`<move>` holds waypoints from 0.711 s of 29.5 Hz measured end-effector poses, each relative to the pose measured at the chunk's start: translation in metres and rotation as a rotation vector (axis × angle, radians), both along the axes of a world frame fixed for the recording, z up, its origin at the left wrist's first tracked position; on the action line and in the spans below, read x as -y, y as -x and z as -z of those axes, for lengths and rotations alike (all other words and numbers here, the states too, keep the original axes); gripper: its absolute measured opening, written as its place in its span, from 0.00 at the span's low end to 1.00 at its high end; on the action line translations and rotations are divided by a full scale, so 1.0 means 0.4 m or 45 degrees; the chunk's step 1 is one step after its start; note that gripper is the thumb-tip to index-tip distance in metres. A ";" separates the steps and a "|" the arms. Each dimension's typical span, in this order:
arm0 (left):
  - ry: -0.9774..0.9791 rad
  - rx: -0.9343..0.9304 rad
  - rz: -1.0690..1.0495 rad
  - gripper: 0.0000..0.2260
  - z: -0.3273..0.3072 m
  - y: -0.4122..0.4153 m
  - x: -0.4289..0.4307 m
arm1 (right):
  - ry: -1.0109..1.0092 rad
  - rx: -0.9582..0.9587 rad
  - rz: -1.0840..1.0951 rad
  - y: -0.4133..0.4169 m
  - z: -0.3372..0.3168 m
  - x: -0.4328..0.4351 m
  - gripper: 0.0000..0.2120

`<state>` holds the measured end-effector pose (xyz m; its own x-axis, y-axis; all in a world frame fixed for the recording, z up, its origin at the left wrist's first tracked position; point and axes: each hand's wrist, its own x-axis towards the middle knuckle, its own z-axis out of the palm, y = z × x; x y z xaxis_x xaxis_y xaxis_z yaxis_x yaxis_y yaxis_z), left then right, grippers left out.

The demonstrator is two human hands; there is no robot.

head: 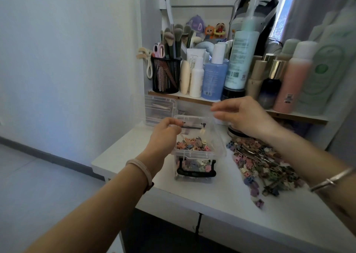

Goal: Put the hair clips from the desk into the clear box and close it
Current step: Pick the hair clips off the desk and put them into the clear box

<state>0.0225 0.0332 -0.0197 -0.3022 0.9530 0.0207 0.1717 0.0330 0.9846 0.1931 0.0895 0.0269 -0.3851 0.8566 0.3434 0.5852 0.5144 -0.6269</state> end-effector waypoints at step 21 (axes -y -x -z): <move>0.013 0.004 -0.002 0.11 -0.002 0.000 0.001 | 0.053 0.828 -0.036 -0.056 0.110 -0.001 0.10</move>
<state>0.0226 0.0326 -0.0189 -0.3035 0.9528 0.0099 0.1689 0.0436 0.9847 0.2155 0.0898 -0.0170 -0.5259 0.8505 -0.0005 0.8384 0.5183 -0.1688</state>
